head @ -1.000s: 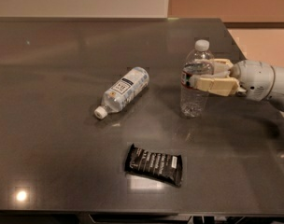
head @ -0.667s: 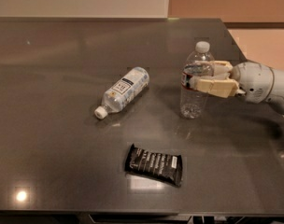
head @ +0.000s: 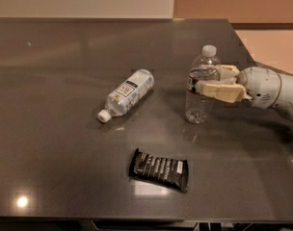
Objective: Place water bottle upright
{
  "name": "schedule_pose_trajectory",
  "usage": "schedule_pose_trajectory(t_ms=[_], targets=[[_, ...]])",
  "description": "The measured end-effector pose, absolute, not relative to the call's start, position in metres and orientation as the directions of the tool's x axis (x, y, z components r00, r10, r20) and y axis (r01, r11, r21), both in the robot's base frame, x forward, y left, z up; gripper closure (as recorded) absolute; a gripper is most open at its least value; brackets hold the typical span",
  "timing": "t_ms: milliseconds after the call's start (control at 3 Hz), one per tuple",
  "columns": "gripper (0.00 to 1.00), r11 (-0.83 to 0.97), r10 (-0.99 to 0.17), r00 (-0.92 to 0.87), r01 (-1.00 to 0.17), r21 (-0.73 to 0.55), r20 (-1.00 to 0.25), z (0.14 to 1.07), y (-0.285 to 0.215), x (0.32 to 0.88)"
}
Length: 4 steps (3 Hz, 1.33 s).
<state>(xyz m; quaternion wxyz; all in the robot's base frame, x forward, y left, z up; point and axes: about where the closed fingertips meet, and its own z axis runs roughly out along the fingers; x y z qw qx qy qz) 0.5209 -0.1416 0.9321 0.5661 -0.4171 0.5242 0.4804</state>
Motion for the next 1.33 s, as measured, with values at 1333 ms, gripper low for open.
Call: schedule_pose_trajectory(t_ms=[1333], targets=[[0.0,0.181,0.103,0.001,-0.983,0.018,-0.995,0.93,-0.1377,0.5182]])
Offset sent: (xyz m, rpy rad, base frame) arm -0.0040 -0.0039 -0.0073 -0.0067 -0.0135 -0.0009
